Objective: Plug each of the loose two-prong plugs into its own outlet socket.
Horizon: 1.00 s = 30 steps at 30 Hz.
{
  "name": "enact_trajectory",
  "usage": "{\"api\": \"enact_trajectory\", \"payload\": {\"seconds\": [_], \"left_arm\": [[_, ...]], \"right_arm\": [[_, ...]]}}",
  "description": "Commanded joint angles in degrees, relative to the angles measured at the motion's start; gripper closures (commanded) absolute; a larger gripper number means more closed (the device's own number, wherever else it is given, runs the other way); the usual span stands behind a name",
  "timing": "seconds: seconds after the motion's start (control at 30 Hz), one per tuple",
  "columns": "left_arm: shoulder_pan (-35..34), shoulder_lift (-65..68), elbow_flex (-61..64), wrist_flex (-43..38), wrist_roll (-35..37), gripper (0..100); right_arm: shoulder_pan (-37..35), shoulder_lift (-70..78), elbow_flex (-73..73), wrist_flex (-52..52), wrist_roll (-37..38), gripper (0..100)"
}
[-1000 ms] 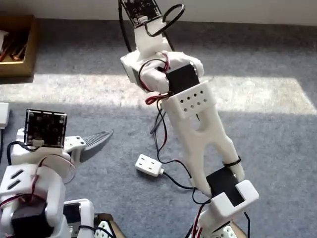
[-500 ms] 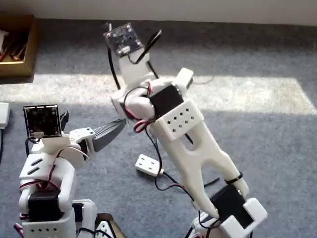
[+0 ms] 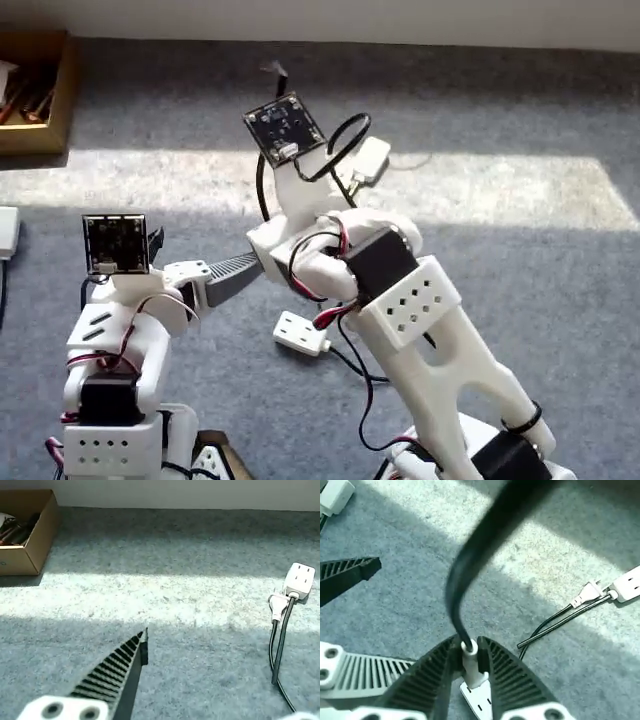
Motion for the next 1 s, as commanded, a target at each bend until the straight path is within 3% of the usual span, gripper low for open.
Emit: {"api": "enact_trajectory", "payload": {"seconds": [0.0, 0.3, 0.67, 0.8, 0.97], "left_arm": [[0.7, 0.3, 0.1, -1.4, 0.3, 47], [0.8, 0.0, 2.2, -3.0, -1.2, 47], [9.7, -0.2, -5.1, 11.3, -1.8, 47], [12.9, -0.2, -4.7, 10.6, -1.8, 47], [14.2, 0.3, -0.2, 0.8, -1.8, 47]], "right_arm": [[-0.7, -2.6, -0.6, 2.0, 1.5, 99.3], [1.5, -2.6, -0.6, 8.3, 4.4, 99.3], [9.9, -2.4, -0.3, 0.0, 4.3, 99.3], [9.3, -2.5, -0.5, 0.3, 1.0, 99.3], [1.4, -3.0, -0.6, 5.0, -0.1, 99.3]]}}
